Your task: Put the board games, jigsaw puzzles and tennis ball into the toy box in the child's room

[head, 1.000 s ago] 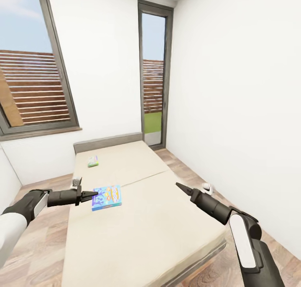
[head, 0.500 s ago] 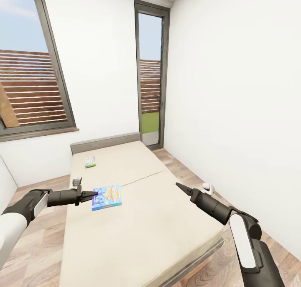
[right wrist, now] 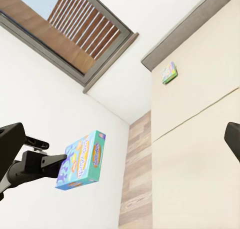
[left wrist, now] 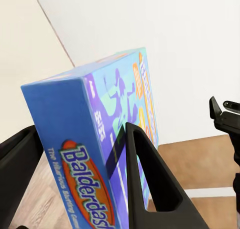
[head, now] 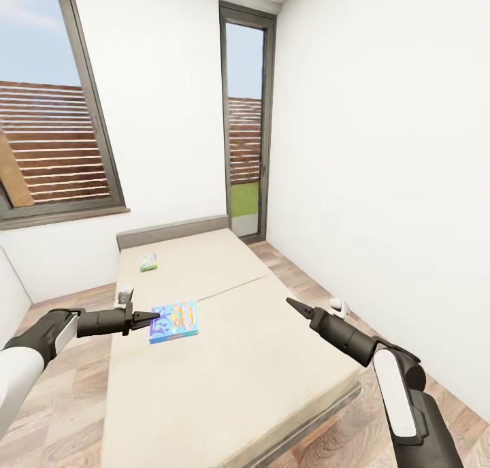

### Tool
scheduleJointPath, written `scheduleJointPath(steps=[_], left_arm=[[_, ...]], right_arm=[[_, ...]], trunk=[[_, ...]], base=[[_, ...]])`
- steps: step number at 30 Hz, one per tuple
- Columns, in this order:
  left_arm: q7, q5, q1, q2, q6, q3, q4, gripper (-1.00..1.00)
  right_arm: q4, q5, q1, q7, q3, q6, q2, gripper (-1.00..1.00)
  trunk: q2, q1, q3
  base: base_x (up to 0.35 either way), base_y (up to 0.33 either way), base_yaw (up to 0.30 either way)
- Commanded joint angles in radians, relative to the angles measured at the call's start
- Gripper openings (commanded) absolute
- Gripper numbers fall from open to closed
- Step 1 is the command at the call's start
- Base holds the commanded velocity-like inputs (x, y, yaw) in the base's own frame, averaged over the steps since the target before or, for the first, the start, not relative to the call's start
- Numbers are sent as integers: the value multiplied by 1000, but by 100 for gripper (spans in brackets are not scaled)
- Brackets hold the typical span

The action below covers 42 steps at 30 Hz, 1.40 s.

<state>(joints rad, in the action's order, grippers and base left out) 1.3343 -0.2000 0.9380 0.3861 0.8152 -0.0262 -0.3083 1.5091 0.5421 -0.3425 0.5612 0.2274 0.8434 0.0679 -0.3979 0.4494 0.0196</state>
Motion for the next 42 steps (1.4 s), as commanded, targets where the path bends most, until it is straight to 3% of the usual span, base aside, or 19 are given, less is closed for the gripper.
scheduleJointPath(steps=[1, 11, 42], left_arm=[[2, -4, 1, 1, 10, -3, 0, -100], [3, -4, 1, 0, 3, -3, 0, -100], [0, -4, 0, 0, -2, -1, 0, -100]], right_arm=[[0, -1, -1, 4, 3, 6, 1, 100], [-1, 0, -1, 5, 3, 6, 1, 100], [-19, -1, -1, 10, 19, 5, 1, 100]], trunk=[[-2, 1, 2], [-2, 1, 3], [-2, 1, 16]], base=[[-14, 0, 0], [-3, 0, -80], [0, 0, -253]])
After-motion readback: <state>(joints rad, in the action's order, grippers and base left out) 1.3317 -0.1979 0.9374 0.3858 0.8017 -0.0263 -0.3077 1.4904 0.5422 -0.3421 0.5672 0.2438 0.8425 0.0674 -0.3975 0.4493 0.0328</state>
